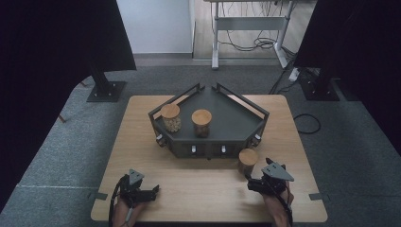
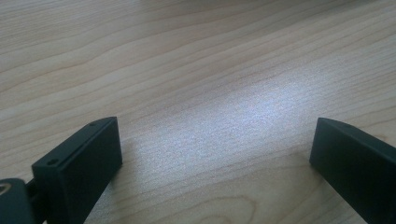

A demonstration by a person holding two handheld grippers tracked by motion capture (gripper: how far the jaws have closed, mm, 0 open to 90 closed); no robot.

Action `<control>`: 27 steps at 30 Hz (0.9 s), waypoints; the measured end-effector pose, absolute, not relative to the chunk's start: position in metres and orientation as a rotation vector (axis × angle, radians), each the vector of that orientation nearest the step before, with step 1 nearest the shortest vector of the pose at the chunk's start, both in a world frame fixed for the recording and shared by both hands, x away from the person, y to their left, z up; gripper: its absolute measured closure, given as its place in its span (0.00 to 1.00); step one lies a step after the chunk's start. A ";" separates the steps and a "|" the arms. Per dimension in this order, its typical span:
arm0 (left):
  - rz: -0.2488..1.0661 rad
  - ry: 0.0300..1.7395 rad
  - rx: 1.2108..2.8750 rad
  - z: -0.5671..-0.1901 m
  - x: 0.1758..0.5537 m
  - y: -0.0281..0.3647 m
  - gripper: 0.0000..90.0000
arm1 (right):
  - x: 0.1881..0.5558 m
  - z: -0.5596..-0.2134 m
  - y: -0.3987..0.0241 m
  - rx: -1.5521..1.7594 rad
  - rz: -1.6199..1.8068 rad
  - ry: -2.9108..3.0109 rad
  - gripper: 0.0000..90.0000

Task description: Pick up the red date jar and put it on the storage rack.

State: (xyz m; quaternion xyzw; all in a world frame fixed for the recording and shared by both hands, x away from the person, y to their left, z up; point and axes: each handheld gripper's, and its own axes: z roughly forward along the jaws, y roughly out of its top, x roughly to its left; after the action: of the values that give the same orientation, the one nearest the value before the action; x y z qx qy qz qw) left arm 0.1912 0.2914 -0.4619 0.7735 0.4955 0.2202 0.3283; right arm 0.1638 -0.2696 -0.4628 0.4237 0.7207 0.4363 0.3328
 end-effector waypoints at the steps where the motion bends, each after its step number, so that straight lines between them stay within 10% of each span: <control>1: 0.576 1.297 2.025 -0.462 0.191 0.291 0.02 | 0.165 -0.463 -0.269 1.107 1.139 1.882 0.07; 27: 0.576 1.297 2.025 -0.462 0.191 0.291 0.02 | 0.181 -0.467 -0.262 1.116 1.136 1.886 0.07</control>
State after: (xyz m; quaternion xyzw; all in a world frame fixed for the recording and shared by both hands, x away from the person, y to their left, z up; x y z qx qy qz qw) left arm 0.1912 0.2914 -0.4618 0.7734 0.4956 0.2201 0.3282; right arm 0.1809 -0.2618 -0.4669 0.4267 0.7210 0.4346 0.3304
